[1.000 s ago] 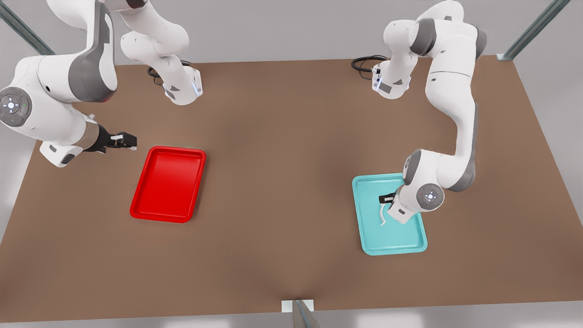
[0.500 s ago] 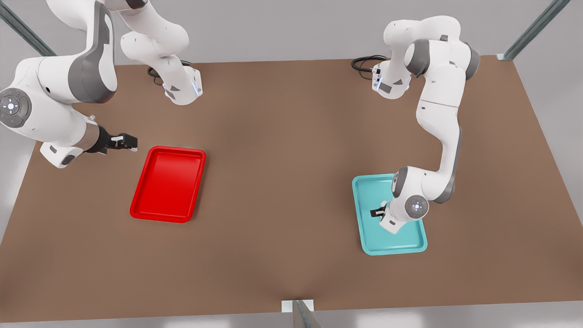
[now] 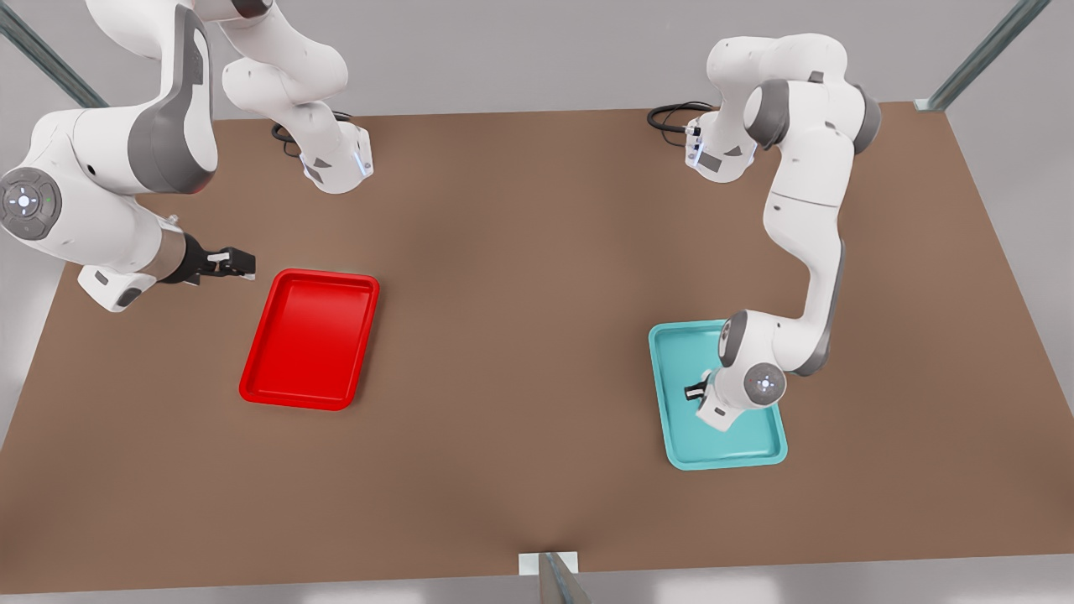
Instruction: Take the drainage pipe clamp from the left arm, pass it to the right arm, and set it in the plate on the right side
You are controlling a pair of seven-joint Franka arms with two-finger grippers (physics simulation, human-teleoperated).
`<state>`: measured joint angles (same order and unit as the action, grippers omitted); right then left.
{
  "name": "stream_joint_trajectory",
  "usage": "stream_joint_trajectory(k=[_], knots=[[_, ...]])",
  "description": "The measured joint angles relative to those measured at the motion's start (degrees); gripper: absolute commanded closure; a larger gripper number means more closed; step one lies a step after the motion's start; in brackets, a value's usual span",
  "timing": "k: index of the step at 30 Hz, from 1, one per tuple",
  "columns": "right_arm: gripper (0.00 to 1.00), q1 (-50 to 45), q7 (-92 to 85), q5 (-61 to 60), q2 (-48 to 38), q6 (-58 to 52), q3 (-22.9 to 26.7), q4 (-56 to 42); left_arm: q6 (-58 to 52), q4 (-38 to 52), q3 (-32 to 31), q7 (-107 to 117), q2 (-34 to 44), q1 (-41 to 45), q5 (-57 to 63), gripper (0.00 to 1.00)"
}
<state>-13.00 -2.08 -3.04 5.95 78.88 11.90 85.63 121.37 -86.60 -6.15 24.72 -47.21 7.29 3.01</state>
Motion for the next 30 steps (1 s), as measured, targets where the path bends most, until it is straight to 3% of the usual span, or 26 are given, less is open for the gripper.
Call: stream_joint_trajectory(k=[2, 4, 9, 27, 30], knots=[[0.00, 0.0, 0.0, 0.0, 0.0, 0.0, 0.0, 0.0, 0.2, 0.0, 0.0, 0.0, -0.2, 0.0, -0.1, 0.40], [0.00, 0.0, 0.0, 0.0, 0.0, 0.0, 0.0, 0.0, 0.4, 0.0, 0.0, 0.1, -0.2, 0.0, -0.1, 0.52], [0.00, 0.0, 0.1, 0.0, 0.0, 0.0, 0.0, 0.0, 0.5, 0.1, 0.0, 0.3, 0.0, 0.0, -0.2, 0.61], [0.00, 0.0, 0.1, 0.0, 0.0, -0.3, 0.0, 0.3, 2.6, 0.4, 0.4, 0.5, 0.2, 0.0, 1.1, 0.61], [0.00, 0.0, 0.0, 0.0, 0.0, -0.3, 0.0, 0.3, 3.1, 0.3, 0.4, 0.5, 0.1, 0.0, 1.1, 0.72]])
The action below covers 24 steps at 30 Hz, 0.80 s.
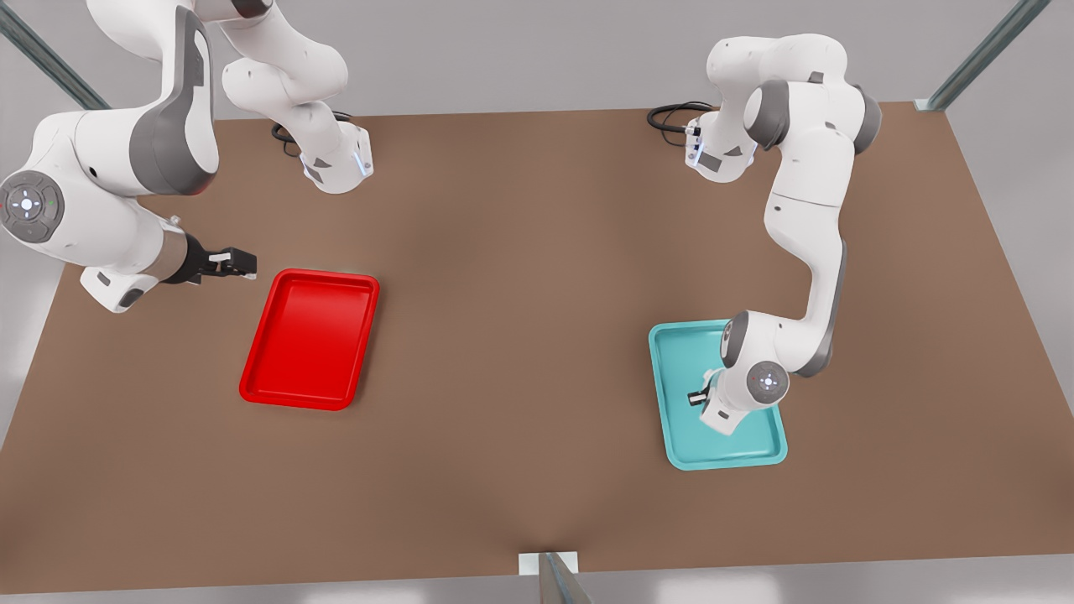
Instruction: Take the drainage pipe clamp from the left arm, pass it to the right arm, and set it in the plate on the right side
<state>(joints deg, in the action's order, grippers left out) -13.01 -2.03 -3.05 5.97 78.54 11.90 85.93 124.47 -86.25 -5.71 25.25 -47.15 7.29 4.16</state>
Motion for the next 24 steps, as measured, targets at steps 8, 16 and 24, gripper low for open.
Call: stream_joint_trajectory(k=[8, 16, 24], knots=[[0.00, 0.0, 0.0, 0.0, 0.0, 0.0, 0.0, 0.1, 0.3, 0.0, 0.2, 0.3, 0.8, 0.1, 0.1, 0.79], [0.00, 0.0, -0.1, 0.0, 0.1, 0.0, 0.0, 0.1, -2.5, -0.1, 1.7, 6.7, 9.1, 6.1, 0.0, 0.79], [0.00, 0.1, -0.1, -0.5, 0.5, 0.0, 0.0, 0.2, -11.1, 16.2, 0.3, 31.9, 3.5, 21.4, -2.5, 0.79]])
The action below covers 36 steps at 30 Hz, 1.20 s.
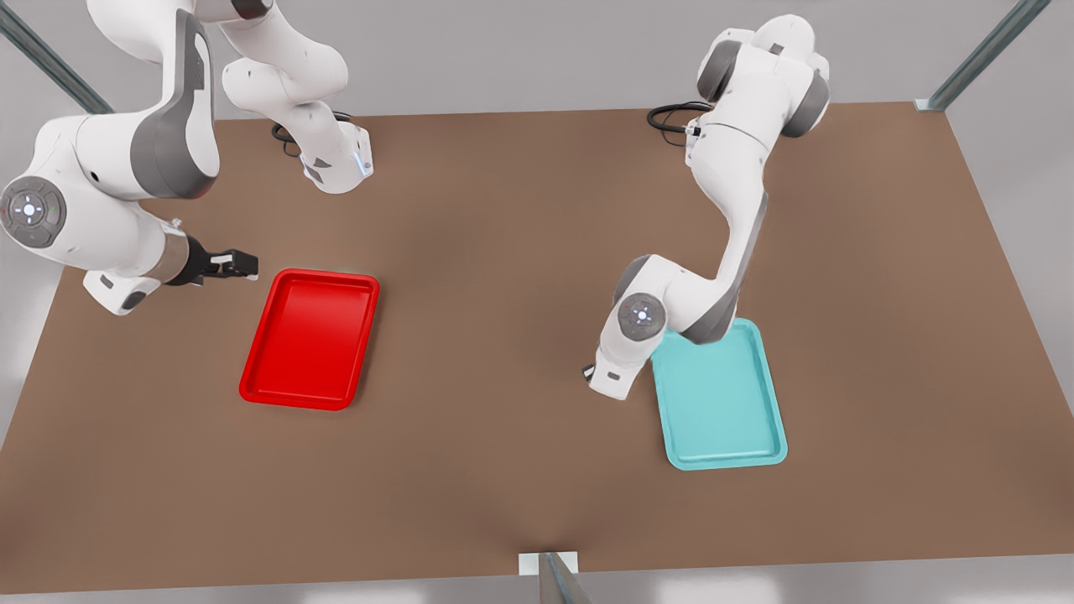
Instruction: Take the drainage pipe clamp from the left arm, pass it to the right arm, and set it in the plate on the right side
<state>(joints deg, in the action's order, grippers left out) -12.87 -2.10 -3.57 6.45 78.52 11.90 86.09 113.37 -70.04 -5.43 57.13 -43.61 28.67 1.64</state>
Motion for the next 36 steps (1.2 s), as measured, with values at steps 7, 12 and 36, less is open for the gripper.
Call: stream_joint_trajectory(k=[7, 12, 36], knots=[[0.00, -4.1, 0.9, -4.2, 6.4, 2.7, -0.7, -3.1, 0.7, 8.5, -5.9, 30.0, -6.1, 4.4, -2.0, 0.79], [0.00, -6.6, 2.1, -8.7, 8.5, 7.2, -0.7, -0.2, 3.8, 9.9, -6.1, 47.4, -7.4, 5.8, -2.3, 0.79], [0.00, -28.5, 13.6, -14.1, 8.7, 41.8, -0.8, 20.4, 7.5, 13.0, -6.2, 81.1, -9.8, 7.3, -2.6, 0.79]])
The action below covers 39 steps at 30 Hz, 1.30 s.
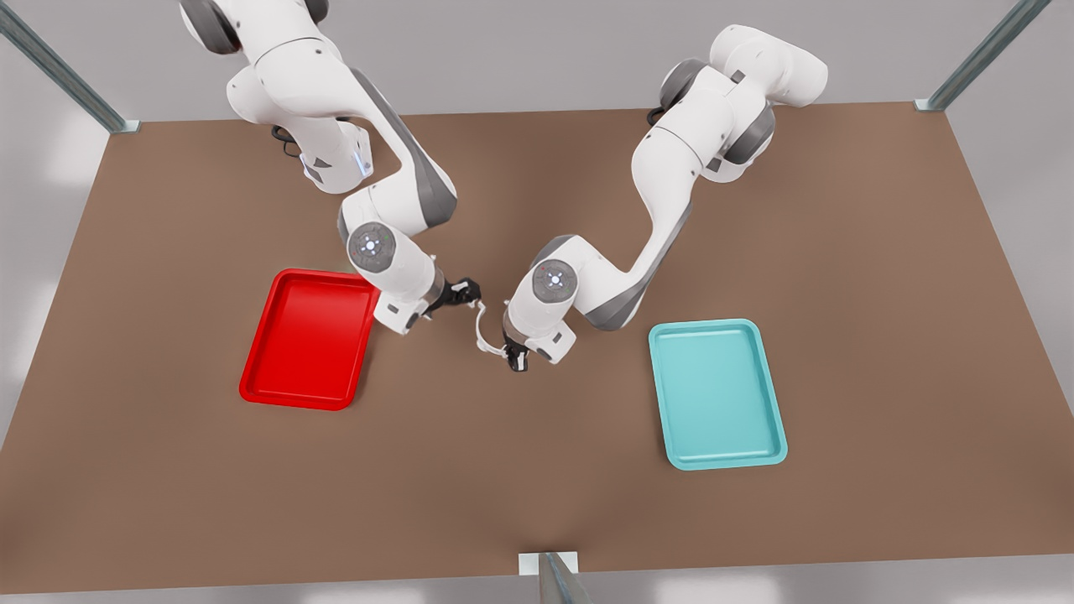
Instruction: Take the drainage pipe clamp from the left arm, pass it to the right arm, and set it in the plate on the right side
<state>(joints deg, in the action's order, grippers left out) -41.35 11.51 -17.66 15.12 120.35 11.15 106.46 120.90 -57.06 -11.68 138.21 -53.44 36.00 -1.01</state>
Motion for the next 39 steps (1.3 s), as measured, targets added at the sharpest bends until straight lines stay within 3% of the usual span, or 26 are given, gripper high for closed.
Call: stream_joint_trajectory(k=[11, 34, 36, 38, 39], knots=[[0.00, -4.4, 5.1, 0.0, -1.4, 14.5, 0.0, 9.5, -0.6, -0.1, 0.0, 1.0, 0.1, 0.0, -1.6, 0.79], [0.01, -5.5, 9.5, 0.1, 7.4, 21.8, 0.0, 7.3, -1.1, -0.1, -0.1, 1.9, 0.0, 0.0, -1.8, 0.79], [0.17, -5.5, 9.6, 0.1, 7.4, 22.2, 0.0, 7.3, -1.1, -0.1, -0.1, 1.9, 0.0, 0.0, -1.8, 0.79], [0.62, -5.5, 9.7, 0.0, 7.4, 22.5, 0.0, 7.3, -1.1, -0.1, -0.1, 2.0, 0.1, 0.0, -1.7, 0.79], [0.75, -5.6, 9.7, -0.1, 7.3, 22.6, 0.0, 7.3, -1.1, -0.1, -0.1, 2.0, 0.1, 0.0, -1.7, 0.79]])
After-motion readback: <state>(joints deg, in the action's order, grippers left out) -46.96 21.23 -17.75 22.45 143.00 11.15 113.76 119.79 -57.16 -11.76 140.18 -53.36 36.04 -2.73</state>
